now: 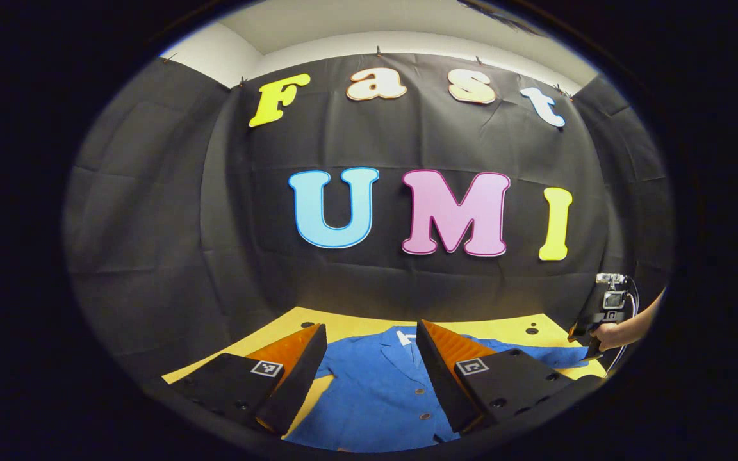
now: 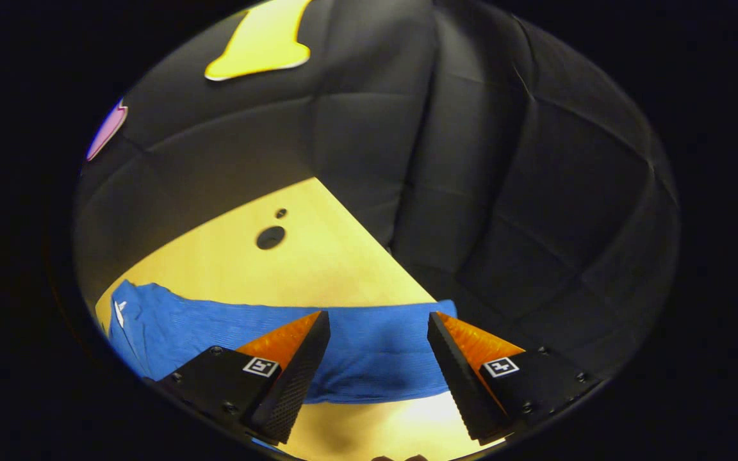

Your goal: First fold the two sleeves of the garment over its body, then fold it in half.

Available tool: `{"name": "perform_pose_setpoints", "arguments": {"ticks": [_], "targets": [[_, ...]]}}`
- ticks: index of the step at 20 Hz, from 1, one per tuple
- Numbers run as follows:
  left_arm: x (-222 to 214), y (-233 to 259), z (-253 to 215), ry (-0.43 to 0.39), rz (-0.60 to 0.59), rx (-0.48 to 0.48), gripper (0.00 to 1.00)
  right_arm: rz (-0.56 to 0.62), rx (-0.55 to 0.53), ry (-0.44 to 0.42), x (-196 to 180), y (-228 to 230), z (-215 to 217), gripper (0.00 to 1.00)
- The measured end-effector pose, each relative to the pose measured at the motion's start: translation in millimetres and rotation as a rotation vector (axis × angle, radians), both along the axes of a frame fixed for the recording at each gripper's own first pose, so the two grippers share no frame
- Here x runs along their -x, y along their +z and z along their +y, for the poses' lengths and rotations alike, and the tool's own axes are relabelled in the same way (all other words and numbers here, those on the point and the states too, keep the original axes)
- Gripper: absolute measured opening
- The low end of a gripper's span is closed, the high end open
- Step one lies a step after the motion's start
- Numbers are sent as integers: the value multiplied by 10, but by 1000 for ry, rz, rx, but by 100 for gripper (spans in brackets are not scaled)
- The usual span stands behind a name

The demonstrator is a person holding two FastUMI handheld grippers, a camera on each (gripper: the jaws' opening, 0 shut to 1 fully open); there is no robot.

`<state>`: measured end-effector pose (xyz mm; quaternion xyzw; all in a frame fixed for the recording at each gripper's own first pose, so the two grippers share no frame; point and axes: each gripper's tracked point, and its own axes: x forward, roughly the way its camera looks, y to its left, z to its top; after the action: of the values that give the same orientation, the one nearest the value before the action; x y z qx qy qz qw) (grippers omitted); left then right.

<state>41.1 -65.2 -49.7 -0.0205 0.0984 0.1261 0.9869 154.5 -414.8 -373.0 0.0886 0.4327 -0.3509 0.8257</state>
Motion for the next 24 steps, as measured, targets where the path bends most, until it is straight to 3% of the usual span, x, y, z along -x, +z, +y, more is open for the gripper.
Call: {"name": "perform_pose_setpoints", "arguments": {"ticks": [7, 12, 13, 14, 16, 18, 21, 24], "targets": [[48, -92, -264, -25, 30, 10, 80, 129, -50, -53, 309, -557, -210, 100], [135, -136, -225, 8, 51, 23, 80, 83, -99, -47, 334, -443, -219, 97], [147, -144, -218, 16, 57, 22, 80, 75, -100, -24, 369, -451, -255, 80], [161, -147, -200, 26, 60, 17, 80, 68, -97, 20, 365, -438, -266, 86], [184, -130, -157, 46, 58, 13, 80, 62, -108, 103, 353, -399, -232, 48], [205, -122, -121, 63, 53, 25, 80, 71, -126, 118, 283, -393, -177, 11], [256, -124, -55, 90, 47, 56, 80, 36, -221, 168, 186, -414, 144, 5], [328, -176, 20, 101, 63, 68, 80, -25, -207, 228, -45, -222, 382, 5]]}}
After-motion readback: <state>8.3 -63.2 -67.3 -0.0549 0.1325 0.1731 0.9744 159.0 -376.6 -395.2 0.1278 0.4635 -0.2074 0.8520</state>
